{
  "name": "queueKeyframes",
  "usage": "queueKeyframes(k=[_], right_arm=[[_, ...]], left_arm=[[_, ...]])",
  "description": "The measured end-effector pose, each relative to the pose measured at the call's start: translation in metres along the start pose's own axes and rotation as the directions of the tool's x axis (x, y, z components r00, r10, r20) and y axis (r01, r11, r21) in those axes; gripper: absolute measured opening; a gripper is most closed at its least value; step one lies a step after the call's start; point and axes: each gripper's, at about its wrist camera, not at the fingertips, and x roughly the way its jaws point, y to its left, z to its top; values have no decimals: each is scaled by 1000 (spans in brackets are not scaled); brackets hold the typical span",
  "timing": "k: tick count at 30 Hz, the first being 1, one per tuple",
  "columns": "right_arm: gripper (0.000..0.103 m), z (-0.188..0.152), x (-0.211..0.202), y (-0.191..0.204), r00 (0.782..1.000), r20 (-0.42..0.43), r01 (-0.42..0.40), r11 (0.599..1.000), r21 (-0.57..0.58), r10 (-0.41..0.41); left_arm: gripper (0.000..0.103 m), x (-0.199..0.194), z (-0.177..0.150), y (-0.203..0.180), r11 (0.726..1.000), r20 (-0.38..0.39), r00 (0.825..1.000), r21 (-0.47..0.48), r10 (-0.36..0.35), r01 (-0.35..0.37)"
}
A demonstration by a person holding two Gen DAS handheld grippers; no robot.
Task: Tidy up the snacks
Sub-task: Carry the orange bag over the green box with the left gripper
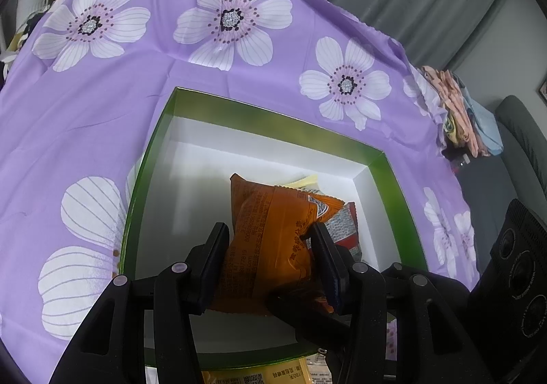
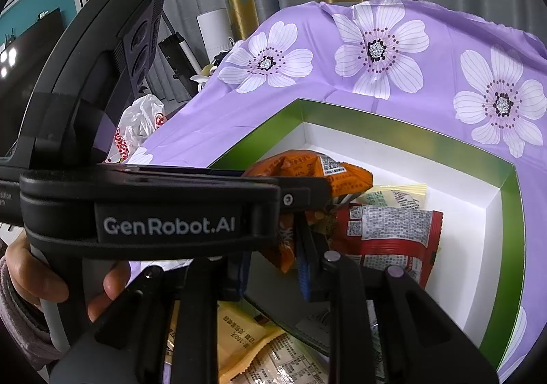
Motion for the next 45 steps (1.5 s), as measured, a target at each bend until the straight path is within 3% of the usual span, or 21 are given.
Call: queueKeyframes(k=[21, 35, 45], right_arm=[[25, -3, -1, -18, 999, -3, -45, 994, 100, 46], [26, -7, 0, -29, 998, -14, -59, 984, 169, 62], [26, -14, 0, -36, 993, 16, -113, 967, 227, 113]], left_arm=[[49, 14, 9, -23, 996, -60, 995, 54, 76, -73], [49, 26, 11, -33, 991, -98, 988, 77, 121, -114], [49, 28, 11, -41, 979, -118, 976, 110, 182, -169]])
